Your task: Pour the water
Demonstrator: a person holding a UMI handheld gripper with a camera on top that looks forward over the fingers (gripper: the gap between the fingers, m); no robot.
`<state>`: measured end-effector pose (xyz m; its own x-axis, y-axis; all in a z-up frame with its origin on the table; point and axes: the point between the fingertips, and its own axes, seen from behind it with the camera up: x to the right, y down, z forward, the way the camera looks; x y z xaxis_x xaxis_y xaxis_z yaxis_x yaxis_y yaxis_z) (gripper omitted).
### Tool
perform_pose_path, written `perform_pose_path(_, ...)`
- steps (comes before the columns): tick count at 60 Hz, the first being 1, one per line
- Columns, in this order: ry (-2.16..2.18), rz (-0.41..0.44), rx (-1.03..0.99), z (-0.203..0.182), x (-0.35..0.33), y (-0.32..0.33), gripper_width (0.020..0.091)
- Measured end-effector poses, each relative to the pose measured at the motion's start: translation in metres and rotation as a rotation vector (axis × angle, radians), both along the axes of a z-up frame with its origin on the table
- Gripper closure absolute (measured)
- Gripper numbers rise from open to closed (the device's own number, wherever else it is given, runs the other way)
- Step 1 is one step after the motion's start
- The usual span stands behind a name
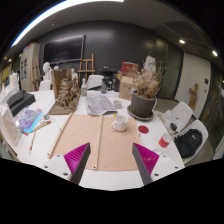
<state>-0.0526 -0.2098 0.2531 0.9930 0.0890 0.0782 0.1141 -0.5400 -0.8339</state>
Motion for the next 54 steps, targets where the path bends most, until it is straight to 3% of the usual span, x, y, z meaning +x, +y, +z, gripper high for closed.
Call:
perform_pose_path(21,0.005,-0.041,0.012,-0.029,0.072,0.007,0.0249)
perform_pose_path(54,-0.053,-0.091,0.086,-0.151,0.275,0.078,0.0252)
